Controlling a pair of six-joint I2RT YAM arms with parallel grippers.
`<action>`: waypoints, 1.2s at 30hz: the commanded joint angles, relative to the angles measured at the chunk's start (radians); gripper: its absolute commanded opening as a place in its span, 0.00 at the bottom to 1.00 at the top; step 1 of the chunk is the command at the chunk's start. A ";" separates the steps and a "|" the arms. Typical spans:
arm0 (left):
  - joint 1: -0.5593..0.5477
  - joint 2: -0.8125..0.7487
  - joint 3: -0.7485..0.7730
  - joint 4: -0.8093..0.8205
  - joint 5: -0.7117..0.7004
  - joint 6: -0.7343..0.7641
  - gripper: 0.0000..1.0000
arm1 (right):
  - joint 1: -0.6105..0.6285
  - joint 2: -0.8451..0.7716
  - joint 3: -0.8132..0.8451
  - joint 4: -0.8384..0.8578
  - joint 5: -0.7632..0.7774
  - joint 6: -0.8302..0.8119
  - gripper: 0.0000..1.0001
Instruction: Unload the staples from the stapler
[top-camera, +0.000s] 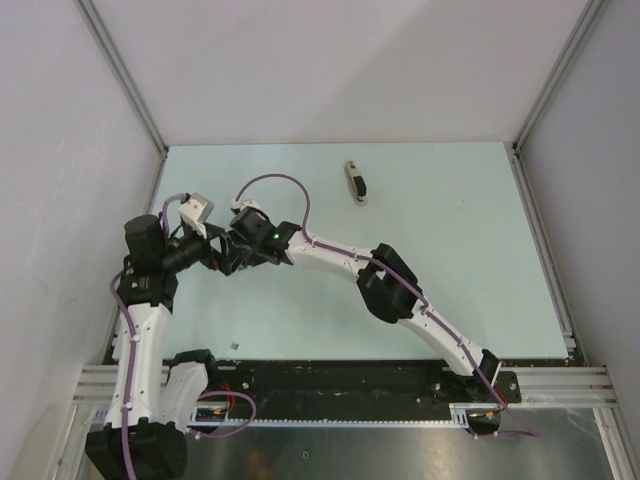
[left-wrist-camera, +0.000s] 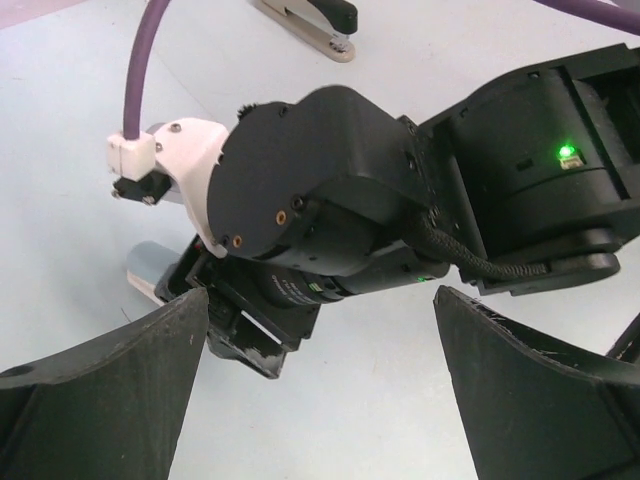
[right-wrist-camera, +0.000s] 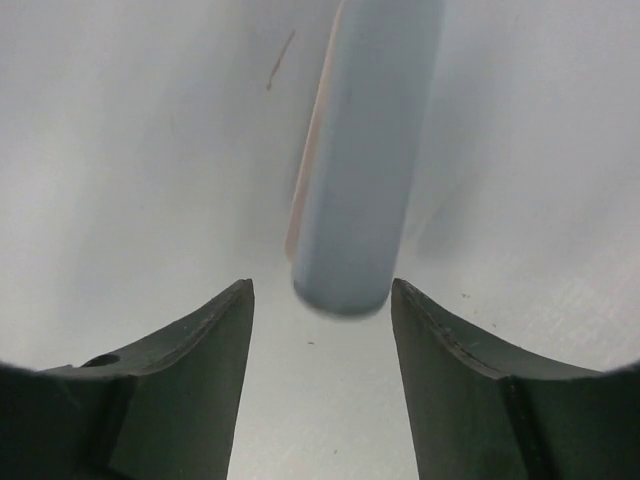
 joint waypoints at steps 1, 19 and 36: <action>0.012 0.003 0.014 0.033 -0.028 -0.048 0.99 | 0.002 0.005 0.047 -0.068 0.002 -0.011 0.65; 0.015 -0.004 -0.012 0.057 -0.036 -0.047 1.00 | -0.123 -0.276 -0.297 0.037 0.087 -0.069 0.69; 0.014 0.013 -0.012 0.064 -0.018 -0.045 1.00 | -0.217 -0.323 -0.556 0.125 0.170 -0.083 0.67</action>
